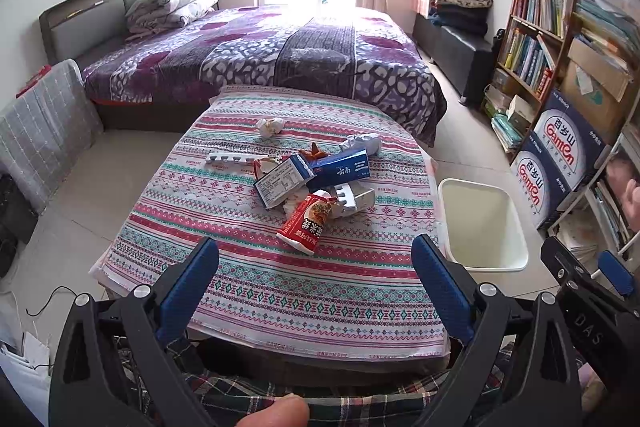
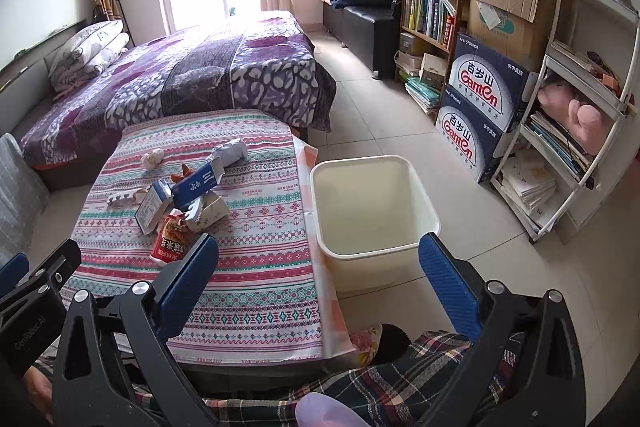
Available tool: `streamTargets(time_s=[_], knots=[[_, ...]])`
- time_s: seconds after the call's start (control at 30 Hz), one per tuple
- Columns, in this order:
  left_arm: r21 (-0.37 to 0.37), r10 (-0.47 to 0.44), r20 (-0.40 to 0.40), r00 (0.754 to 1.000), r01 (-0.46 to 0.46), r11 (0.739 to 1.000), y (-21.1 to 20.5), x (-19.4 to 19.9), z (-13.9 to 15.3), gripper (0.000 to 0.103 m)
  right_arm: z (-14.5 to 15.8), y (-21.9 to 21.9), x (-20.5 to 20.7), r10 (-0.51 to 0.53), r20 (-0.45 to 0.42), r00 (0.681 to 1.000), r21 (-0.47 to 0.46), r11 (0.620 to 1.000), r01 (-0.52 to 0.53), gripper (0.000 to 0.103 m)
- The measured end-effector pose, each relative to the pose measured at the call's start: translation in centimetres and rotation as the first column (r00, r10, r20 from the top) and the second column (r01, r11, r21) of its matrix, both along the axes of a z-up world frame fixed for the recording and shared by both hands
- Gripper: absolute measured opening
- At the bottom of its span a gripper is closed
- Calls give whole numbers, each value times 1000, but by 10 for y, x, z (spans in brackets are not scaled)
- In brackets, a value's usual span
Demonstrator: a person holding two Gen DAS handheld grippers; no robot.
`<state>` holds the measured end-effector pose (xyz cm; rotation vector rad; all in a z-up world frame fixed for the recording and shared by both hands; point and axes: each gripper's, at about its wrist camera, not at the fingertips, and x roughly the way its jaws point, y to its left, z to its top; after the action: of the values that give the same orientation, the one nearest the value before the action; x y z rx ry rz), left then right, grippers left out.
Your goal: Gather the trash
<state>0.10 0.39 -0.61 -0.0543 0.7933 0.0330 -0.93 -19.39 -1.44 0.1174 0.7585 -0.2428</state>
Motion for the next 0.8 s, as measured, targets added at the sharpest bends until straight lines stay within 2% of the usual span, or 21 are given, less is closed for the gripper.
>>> streamTargets(time_s=[0.6, 0.63, 0.8], knots=[[8, 7, -9, 1000, -7, 1000, 1, 1, -2, 94, 1, 0, 1, 1, -2, 1000, 3, 1000, -1, 96], [8, 8, -10, 1000, -7, 1000, 1, 1, -3, 94, -8, 3, 0, 1, -4, 1000, 5, 1000, -1, 96], [10, 8, -12, 1000, -8, 1000, 2, 1, -4, 94, -12, 4, -1, 1, -6, 1000, 6, 1000, -1, 96]])
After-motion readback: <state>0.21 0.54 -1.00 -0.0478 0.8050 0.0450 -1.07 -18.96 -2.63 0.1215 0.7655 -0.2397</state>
